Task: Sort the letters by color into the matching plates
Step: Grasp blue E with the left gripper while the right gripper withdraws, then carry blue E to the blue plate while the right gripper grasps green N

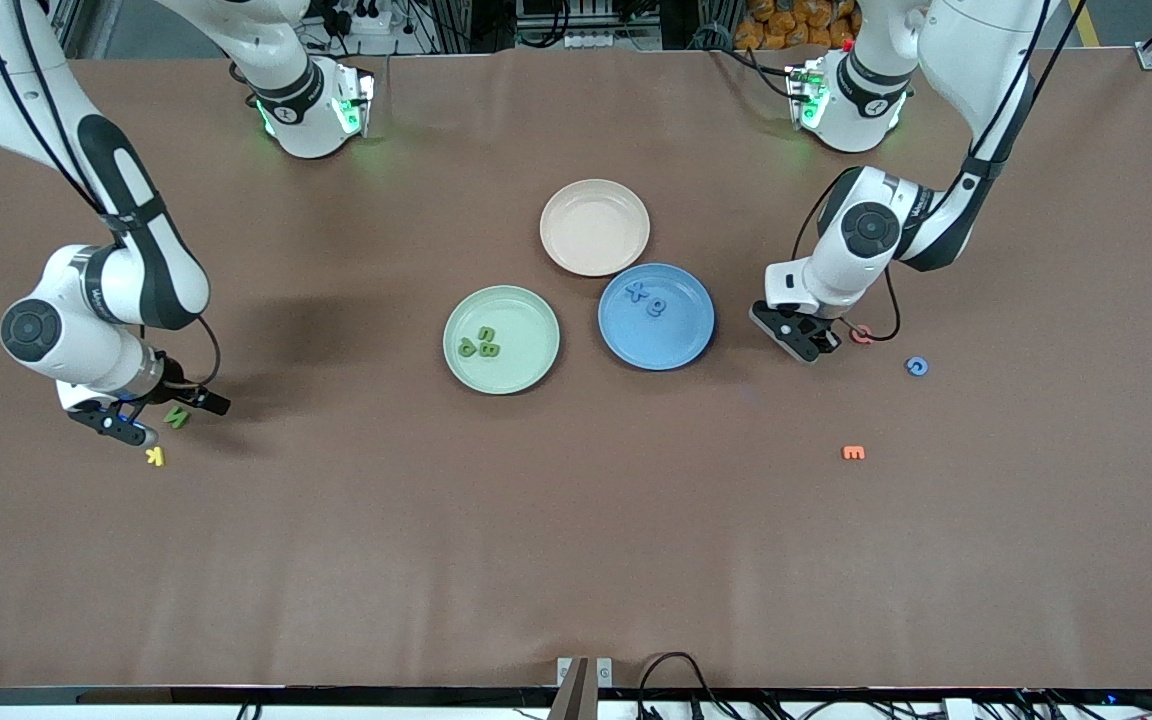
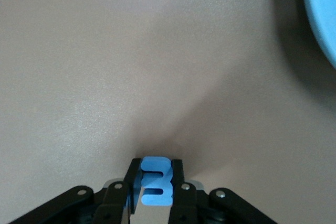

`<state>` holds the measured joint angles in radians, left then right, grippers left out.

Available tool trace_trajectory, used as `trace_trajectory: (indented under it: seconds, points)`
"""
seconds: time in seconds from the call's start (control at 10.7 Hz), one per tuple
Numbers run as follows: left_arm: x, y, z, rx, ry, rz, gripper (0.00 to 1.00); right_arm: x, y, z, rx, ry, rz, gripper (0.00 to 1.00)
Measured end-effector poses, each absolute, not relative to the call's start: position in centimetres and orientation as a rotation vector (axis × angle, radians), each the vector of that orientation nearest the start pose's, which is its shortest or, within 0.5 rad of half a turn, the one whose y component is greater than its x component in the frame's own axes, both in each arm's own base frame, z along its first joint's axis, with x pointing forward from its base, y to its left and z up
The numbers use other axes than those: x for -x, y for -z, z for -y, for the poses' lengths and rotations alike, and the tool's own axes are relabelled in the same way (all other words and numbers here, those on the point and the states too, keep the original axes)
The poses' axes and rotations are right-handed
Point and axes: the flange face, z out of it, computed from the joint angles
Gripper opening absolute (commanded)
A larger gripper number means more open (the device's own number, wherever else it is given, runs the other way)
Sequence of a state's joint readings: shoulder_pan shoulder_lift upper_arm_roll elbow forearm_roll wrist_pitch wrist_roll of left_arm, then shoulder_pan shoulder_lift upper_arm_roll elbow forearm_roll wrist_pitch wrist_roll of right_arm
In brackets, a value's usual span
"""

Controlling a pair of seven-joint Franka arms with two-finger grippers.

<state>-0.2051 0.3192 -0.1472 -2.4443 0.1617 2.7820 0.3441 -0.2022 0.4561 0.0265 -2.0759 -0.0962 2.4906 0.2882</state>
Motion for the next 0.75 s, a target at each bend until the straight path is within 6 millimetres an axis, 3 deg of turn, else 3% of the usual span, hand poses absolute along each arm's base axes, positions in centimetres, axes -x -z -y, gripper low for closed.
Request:
trace_trajectory:
  seconds: [0.47, 0.75]
  points:
    - [-45.8, -18.4, 18.0, 2.855, 0.059, -1.273, 0.0, -57.6, -20.1, 14.0, 3.151, -0.051, -0.473, 1.0]
    - [-47.0, -20.3, 18.6, 2.839, 0.016, -1.273, 0.0, -58.1, -19.7, 15.1, 3.151, -0.042, -0.47, 1.0]
